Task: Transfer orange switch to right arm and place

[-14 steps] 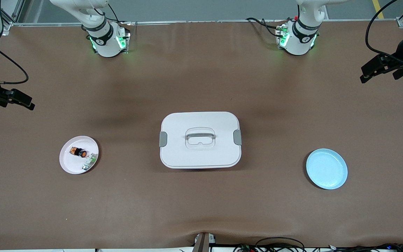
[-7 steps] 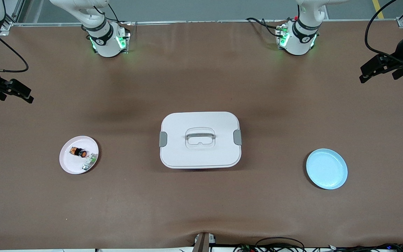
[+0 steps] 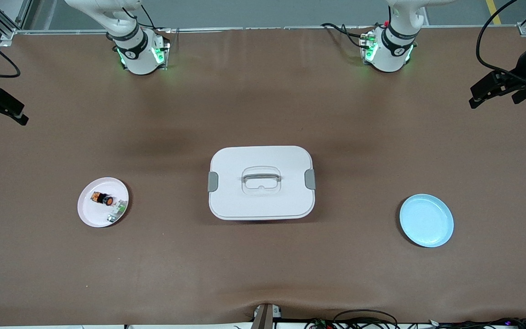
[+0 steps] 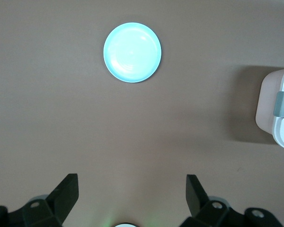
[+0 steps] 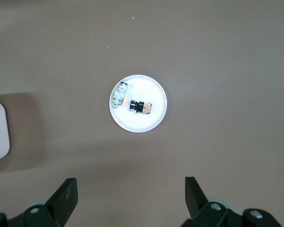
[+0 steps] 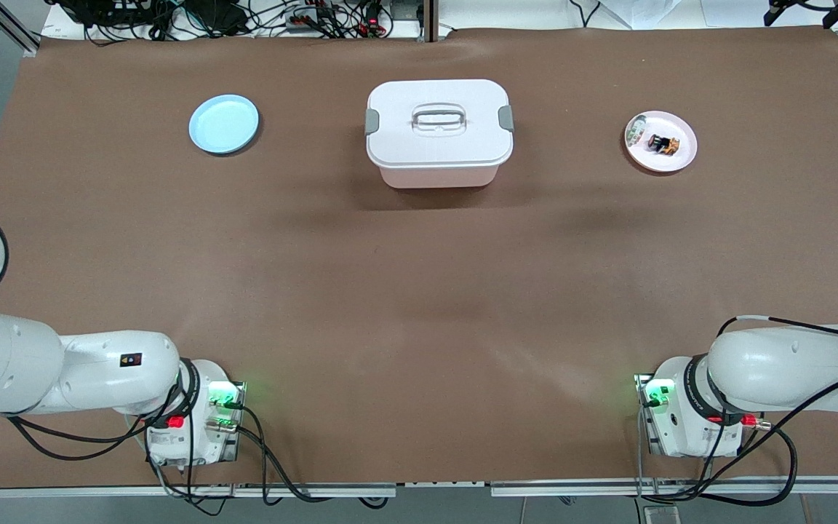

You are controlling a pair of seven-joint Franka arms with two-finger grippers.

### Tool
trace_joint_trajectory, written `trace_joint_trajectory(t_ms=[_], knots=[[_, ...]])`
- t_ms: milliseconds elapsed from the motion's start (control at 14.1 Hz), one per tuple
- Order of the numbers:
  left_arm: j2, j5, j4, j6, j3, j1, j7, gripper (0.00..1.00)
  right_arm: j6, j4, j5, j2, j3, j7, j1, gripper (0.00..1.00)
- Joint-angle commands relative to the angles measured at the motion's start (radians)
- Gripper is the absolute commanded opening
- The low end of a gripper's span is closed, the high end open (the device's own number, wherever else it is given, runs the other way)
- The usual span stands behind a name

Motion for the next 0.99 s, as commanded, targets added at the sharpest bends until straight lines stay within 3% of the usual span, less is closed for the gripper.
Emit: trace_joint_trajectory(t_ms=[0, 708, 921], knots=[[-0.009, 0.003, 0.006, -0.011, -0.001, 0.006, 0.004, 1.00, -0.018, 0.066, -0.014, 0.051, -0.002, -0.004, 0.010, 1.00], [-0.003, 0.003, 0.016, -0.011, -0.008, -0.001, 0.019, 1.00, -0.031, 0.122, -0.011, 0.098, -0.004, -0.003, 0.005, 1.00], [-0.003, 0.012, 0.017, -0.012, -0.013, -0.008, 0.011, 1.00, -0.090, 0.151, -0.011, 0.099, -0.002, -0.004, 0.010, 1.00]])
